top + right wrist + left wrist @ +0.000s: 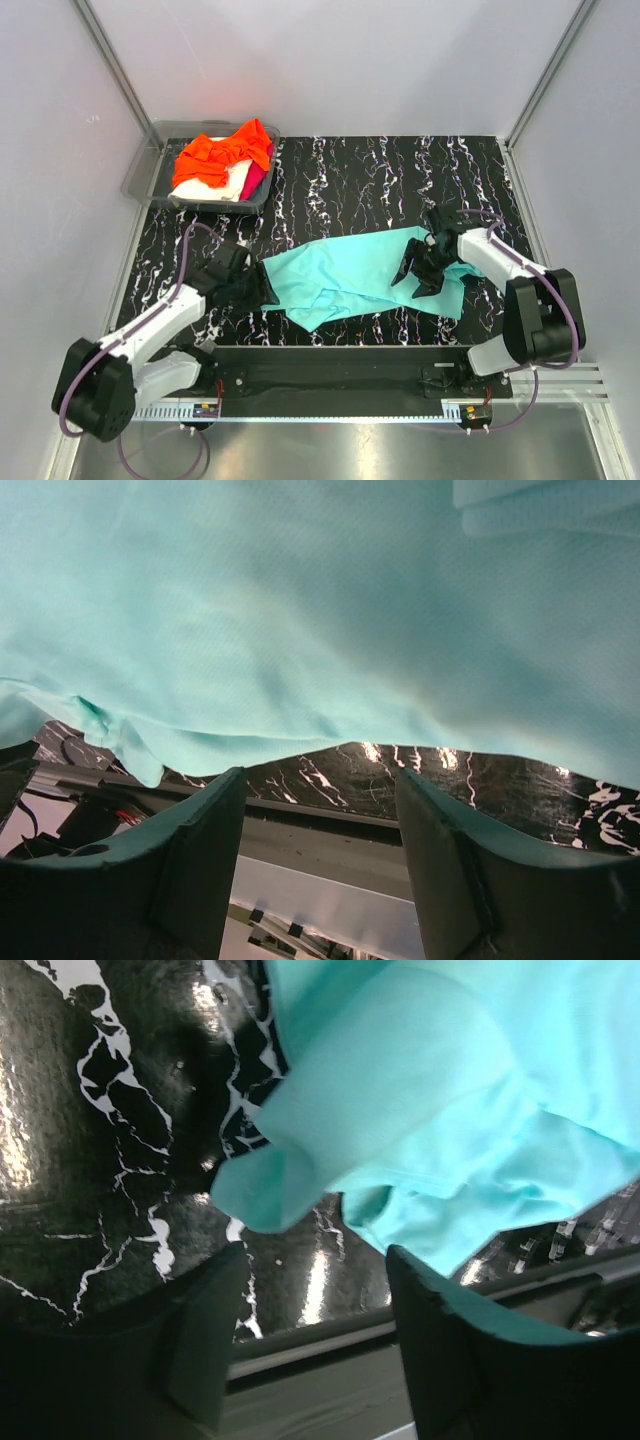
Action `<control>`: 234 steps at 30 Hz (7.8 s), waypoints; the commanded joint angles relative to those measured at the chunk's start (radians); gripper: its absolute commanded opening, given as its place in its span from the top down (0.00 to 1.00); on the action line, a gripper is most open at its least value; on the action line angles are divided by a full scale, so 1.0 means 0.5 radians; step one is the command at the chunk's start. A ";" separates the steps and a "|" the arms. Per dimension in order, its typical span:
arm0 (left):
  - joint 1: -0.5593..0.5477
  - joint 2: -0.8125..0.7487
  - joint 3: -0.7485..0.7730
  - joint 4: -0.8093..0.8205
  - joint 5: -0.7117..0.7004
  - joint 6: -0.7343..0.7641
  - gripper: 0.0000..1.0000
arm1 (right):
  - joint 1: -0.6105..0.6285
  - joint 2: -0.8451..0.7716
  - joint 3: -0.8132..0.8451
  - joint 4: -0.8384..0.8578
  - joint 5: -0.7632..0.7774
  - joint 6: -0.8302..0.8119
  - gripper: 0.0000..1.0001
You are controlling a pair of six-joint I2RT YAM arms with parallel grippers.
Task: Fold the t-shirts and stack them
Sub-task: Flatten the tshirt out
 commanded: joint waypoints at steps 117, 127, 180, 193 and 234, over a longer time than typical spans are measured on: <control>0.098 0.316 0.588 0.397 0.857 0.476 1.00 | -1.103 -0.157 -0.360 0.065 0.364 0.415 0.51; 0.098 0.310 0.600 0.431 0.887 0.503 1.00 | -1.103 -0.028 -0.385 0.151 0.410 0.497 0.53; -0.101 -0.239 2.463 0.486 1.142 0.666 1.00 | -0.809 -1.289 2.039 -0.122 1.146 0.102 1.00; 0.006 0.883 2.343 0.480 0.848 0.890 1.00 | -0.809 -0.651 1.429 0.319 1.300 0.028 1.00; 0.298 2.078 2.083 1.069 1.114 0.056 1.00 | -0.919 0.923 1.370 0.847 0.981 -0.239 1.00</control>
